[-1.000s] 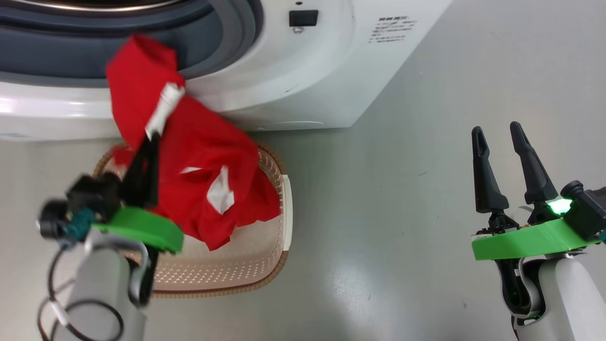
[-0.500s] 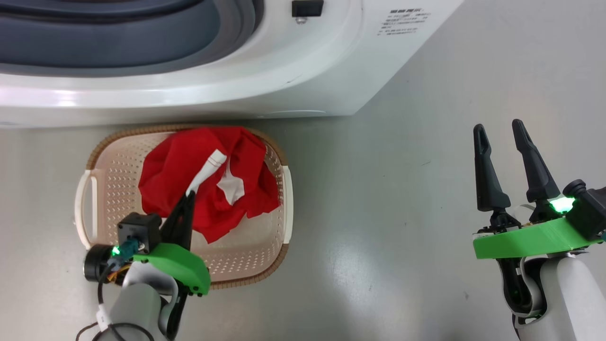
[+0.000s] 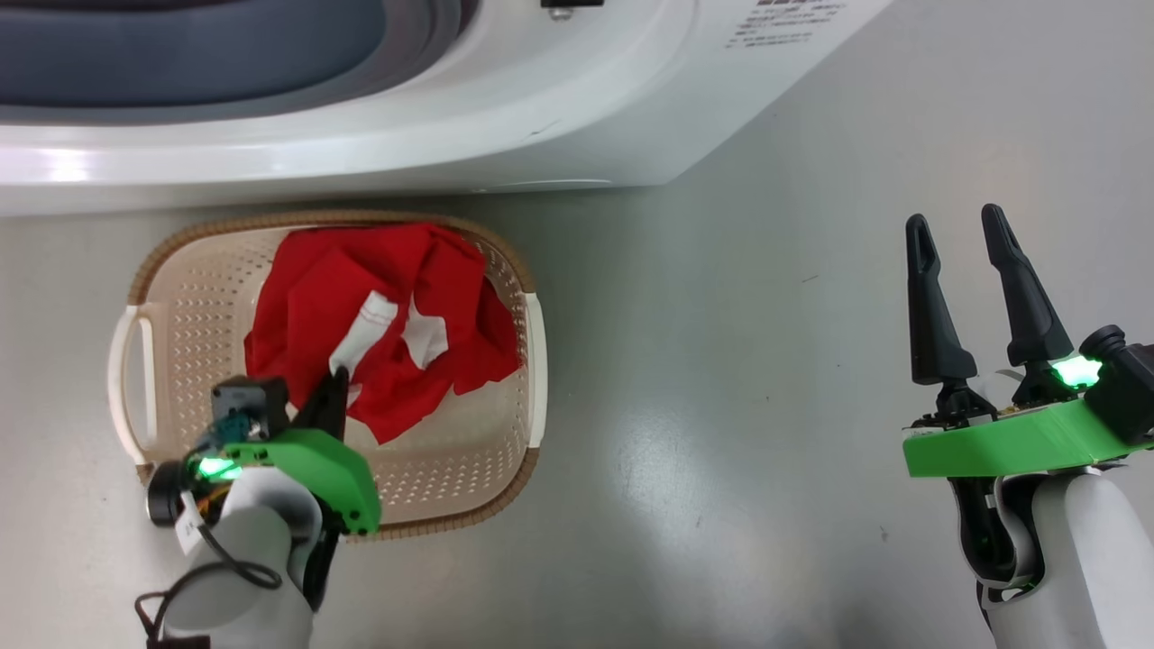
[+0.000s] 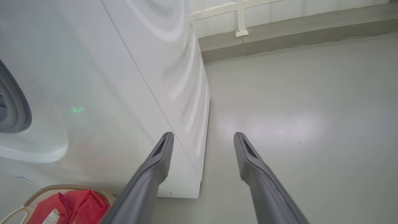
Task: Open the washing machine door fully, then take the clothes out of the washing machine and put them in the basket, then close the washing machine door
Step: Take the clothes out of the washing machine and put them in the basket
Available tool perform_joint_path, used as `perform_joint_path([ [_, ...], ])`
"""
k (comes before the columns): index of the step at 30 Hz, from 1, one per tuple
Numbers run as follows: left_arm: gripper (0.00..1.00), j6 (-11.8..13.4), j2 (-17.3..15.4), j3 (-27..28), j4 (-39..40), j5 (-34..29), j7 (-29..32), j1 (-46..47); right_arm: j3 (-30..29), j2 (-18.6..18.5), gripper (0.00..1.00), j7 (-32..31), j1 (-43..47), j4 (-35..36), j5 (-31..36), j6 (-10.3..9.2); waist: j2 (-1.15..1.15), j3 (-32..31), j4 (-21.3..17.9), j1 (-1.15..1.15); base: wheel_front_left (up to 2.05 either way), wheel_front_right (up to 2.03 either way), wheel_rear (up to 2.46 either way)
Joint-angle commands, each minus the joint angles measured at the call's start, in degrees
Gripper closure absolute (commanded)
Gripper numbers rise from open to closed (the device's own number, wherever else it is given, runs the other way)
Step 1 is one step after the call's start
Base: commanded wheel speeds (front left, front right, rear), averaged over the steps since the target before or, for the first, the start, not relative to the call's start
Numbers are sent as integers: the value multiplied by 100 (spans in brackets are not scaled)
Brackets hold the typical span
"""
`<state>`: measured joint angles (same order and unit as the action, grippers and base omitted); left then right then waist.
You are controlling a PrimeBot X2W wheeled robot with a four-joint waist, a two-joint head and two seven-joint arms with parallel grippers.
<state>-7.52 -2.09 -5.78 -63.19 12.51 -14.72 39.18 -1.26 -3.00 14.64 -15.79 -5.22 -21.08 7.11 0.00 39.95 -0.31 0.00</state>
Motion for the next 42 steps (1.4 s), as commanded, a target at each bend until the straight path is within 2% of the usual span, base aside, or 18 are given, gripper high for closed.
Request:
perform_joint_path([
  [1,96,3,-143,146,60,102,-28,13,98,13,0,36,-24,138,46,37,0,39,-34,0,0,0,0],
  [3,73,3,-139,145,146,120,-28,37,83,13,0,36,-24,141,46,37,0,47,-37,0,0,0,0],
  [6,52,3,-143,158,215,116,-28,24,66,13,0,36,-21,137,49,37,0,46,-32,0,0,0,0],
  [7,20,3,-143,158,227,111,-28,19,61,13,0,36,-19,136,50,37,0,40,-26,0,0,0,0],
  [8,3,3,-144,156,245,102,-28,15,59,13,0,36,-17,133,52,37,0,30,-18,0,0,0,0],
  [9,0,3,-144,156,268,94,-28,7,59,13,0,36,-16,128,56,37,0,18,-9,0,0,0,0],
  [21,0,3,-167,336,759,5,-28,-305,106,13,0,36,93,0,102,37,0,-458,55,0,0,0,0],
  [42,0,3,-134,734,2688,-176,-28,-1586,211,-57,0,36,714,-311,27,37,0,-2084,89,0,0,0,0],
])
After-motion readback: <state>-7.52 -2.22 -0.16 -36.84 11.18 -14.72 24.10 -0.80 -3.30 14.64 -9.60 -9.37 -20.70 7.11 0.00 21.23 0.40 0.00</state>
